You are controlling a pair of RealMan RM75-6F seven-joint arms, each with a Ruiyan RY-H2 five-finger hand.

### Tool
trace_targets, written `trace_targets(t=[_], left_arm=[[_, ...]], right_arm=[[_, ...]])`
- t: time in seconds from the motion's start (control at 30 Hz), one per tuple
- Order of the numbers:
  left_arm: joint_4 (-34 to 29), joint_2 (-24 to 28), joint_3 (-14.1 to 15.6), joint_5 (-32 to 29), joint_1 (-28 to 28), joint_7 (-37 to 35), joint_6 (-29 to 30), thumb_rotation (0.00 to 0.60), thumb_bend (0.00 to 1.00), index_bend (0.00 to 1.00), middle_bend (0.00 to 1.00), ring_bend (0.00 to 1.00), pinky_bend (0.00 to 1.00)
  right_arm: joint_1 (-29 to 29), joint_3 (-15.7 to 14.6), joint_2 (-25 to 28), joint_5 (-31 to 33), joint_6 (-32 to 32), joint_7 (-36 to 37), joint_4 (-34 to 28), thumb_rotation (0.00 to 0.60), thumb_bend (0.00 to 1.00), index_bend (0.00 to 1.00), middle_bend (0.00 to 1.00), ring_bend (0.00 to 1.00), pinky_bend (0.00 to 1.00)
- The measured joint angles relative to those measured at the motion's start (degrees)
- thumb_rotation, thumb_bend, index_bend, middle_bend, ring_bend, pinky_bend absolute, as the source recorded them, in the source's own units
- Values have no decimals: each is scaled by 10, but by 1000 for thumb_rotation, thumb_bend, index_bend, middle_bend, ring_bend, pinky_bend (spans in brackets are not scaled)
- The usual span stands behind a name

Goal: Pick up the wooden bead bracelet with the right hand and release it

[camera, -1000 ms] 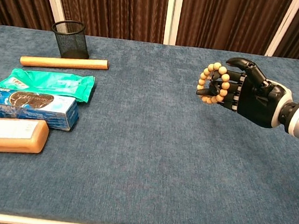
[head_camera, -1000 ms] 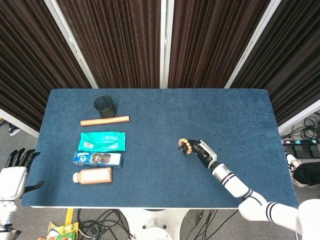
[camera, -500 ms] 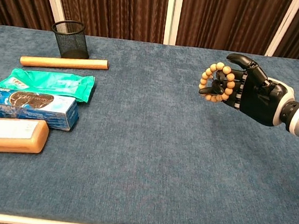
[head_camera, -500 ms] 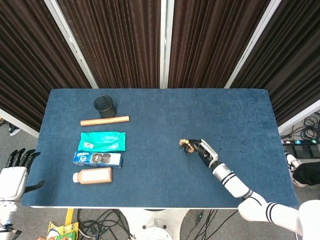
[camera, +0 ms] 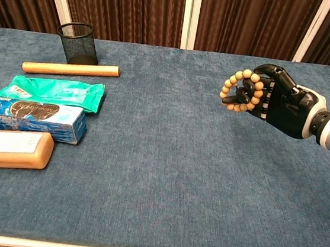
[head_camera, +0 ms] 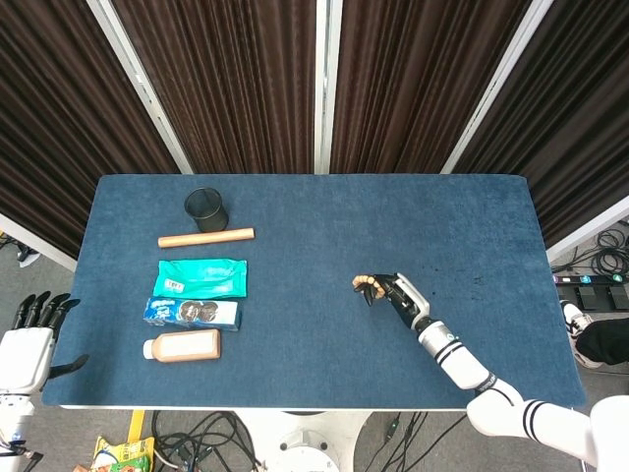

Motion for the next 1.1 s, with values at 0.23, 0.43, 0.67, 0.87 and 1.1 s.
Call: trace_targets(t=[0.23, 0.43, 0.67, 0.87, 1.1], left_arm=[[-1, 0, 0, 0, -1, 0, -1, 600, 39, 199, 136, 34, 9], [-1, -1, 0, -1, -1, 2, -2, 600, 39, 199, 136, 34, 9], [-2, -1, 0, -1, -2, 3, -4, 600, 39, 199, 136, 34, 9], [-2, -1, 0, 0, -3, 4, -3, 600, 39, 199, 136, 34, 9], [-3, -1, -1, 1, -3, 5, -2, 600, 39, 199, 137, 34, 9]], right_arm=[[-3, 3, 1, 3, -3, -17, -5, 222, 549, 727, 710, 361, 15], [-5, 3, 2, 0, -6, -21, -7, 222, 543, 727, 709, 361, 15], [-6, 4, 2, -2, -6, -26, -7, 265, 549, 727, 709, 361, 15], [-8, 5, 4, -7, 0, -29, -7, 370, 741, 727, 709, 361, 15], [-10, 2, 5, -17, 9, -38, -3, 474, 1000, 715, 708, 361, 17]])
